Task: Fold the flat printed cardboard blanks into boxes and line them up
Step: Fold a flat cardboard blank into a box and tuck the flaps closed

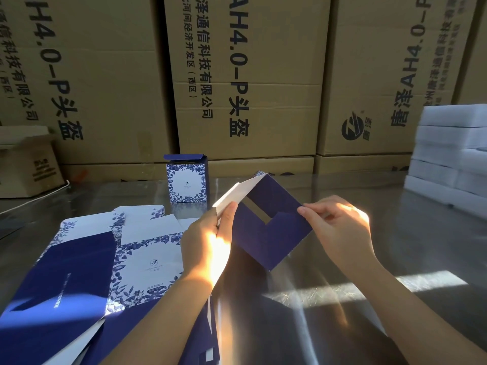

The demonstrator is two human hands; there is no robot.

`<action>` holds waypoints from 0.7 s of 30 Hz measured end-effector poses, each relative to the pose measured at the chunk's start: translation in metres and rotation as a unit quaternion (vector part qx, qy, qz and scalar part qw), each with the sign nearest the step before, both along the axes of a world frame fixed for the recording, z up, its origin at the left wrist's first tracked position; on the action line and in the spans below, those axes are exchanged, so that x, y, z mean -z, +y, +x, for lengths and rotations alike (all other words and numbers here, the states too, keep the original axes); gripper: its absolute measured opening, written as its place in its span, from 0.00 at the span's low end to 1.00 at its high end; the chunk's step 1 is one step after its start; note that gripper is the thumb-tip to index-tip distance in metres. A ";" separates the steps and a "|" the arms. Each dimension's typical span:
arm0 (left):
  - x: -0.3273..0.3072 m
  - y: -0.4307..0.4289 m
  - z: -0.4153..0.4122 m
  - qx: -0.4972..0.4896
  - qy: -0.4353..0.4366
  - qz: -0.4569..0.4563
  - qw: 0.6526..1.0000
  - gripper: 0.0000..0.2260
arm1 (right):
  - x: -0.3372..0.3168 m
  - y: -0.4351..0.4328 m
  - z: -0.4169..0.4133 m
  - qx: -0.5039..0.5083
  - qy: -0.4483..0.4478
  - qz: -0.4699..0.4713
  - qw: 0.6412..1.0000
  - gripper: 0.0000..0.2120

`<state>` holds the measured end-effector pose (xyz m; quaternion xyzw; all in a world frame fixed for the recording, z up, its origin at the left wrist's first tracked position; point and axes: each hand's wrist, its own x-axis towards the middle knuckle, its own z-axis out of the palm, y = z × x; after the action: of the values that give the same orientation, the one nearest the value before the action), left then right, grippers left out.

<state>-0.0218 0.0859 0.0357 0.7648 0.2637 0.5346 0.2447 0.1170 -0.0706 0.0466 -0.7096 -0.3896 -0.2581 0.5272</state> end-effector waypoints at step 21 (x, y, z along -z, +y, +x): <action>-0.007 -0.002 -0.005 0.026 0.008 -0.087 0.996 0.18 | -0.002 -0.001 0.000 0.012 -0.030 0.023 0.999 0.03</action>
<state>-0.0268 0.0841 0.0427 0.7514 0.2910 0.4968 0.3224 0.1166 -0.0713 0.0481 -0.6941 -0.3904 -0.2946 0.5283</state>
